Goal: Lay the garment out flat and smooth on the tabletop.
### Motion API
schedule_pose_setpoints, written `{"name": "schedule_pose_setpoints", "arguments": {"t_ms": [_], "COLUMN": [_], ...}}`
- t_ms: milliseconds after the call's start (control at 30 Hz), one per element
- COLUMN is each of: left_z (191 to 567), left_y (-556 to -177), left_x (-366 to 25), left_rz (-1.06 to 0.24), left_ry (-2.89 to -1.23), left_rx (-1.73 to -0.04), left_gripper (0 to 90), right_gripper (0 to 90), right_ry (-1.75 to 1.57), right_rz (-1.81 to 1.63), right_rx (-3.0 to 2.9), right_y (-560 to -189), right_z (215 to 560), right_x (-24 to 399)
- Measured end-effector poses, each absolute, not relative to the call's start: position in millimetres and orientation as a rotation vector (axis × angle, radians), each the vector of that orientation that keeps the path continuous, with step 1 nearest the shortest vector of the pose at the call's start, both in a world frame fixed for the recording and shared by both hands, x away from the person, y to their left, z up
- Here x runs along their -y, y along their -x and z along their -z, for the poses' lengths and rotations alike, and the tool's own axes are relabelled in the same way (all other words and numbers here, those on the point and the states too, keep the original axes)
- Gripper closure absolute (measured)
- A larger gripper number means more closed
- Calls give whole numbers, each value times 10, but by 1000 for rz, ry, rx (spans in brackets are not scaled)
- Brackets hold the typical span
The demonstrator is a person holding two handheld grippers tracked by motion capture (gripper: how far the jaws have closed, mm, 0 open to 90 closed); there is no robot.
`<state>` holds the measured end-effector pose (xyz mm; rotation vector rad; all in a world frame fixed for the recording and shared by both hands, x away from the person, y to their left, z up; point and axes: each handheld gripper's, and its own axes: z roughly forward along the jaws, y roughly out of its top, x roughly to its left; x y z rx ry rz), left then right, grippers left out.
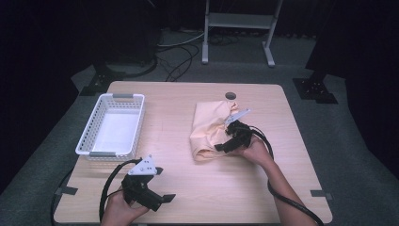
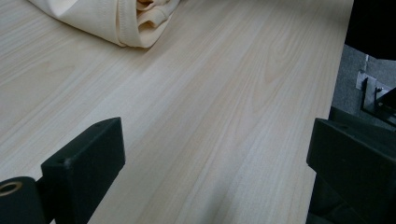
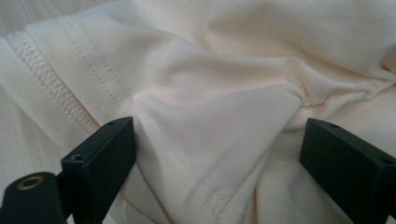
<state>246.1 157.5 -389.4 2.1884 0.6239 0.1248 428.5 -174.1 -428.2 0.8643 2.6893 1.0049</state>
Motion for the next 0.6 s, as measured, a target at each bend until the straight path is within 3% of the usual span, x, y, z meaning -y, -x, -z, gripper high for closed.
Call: {"name": "schedule_pose_setpoints", "arguments": {"t_ms": [600], "left_z": [3905], "left_y": [-2450], "left_x": [-1534], "left_rz": [-120], "left_ry": [-2195], "left_rx": [-614], "left_gripper": [40], "right_gripper": [103], "right_ry": [-809], "right_rz": [-963], "right_rx": [-2696], "right_y": [-3869], "right_z": [4293], "right_x": [1787]}}
